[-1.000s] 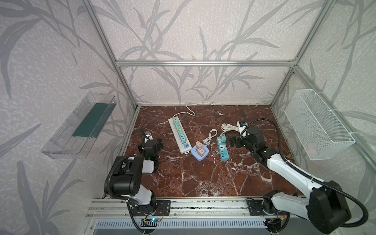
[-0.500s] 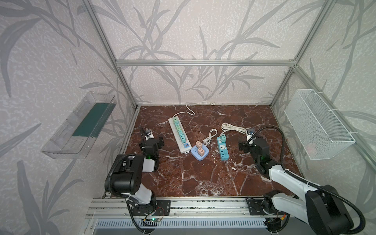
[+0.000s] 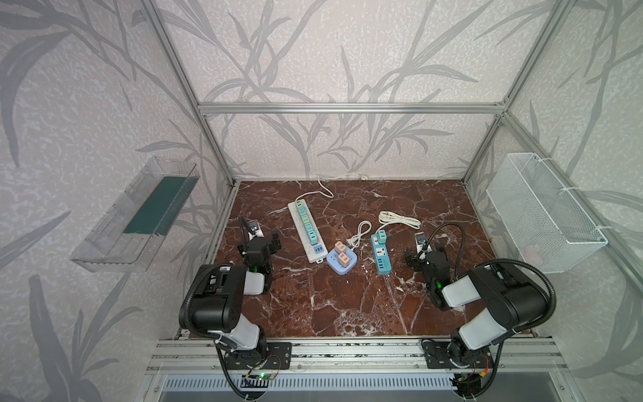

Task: Insert the plug

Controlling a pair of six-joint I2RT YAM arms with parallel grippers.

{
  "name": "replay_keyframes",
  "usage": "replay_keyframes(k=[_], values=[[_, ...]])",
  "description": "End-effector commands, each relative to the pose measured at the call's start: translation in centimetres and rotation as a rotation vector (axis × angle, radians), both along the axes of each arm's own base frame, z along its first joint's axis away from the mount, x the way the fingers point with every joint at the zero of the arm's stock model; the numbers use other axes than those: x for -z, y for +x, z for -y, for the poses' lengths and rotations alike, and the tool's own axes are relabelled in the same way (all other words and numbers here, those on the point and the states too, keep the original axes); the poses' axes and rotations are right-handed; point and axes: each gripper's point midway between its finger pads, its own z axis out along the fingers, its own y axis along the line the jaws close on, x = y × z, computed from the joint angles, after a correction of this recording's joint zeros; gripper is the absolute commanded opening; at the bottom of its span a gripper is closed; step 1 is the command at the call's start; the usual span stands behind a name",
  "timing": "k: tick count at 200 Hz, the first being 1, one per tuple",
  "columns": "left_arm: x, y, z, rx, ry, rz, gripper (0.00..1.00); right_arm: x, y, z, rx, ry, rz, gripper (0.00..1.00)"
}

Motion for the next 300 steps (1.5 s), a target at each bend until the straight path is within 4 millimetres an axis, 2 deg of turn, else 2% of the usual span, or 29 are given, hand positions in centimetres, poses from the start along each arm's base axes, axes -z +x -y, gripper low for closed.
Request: replay_keyframes(k=[1,28,41,52,60,69,95,300], values=[[-0.5,0.3,0.0,0.006,0.012,0.02,0.99,-4.5,0.7,0.6,0.042,0.063,0.193,0.99],[-0.5,0.3,0.0,0.005,0.012,0.02,0.99,-4.0,1.3,0.5,0.032,0.064,0.15,0.99],[-0.5,0.3,0.0,0.006,0.013,0.018,0.99,-3.3,2.2,0.7,0.015,0.098,0.085,0.99],[-0.5,0.4,0.0,0.006,0.013,0.02,0.99,-1.9,3.2,0.9,0.005,0.13,-0.007,0.99],[-0.5,0.3,-0.1,0.004,0.012,0.019,0.99,-2.0,4.0,1.2,-0.004,0.163,0.0,0.99],[-0.5,0.3,0.0,0.007,0.013,0.018,0.99,-1.8,3.8,2.5,0.063,0.187,-0.003,0.99],[-0.5,0.3,0.0,0.006,0.012,0.019,0.99,-1.9,3.6,3.0,0.083,0.197,0.013,0.99],[-0.5,0.3,0.0,0.007,0.013,0.019,0.99,-1.9,3.8,2.6,0.073,0.173,0.011,0.99]])
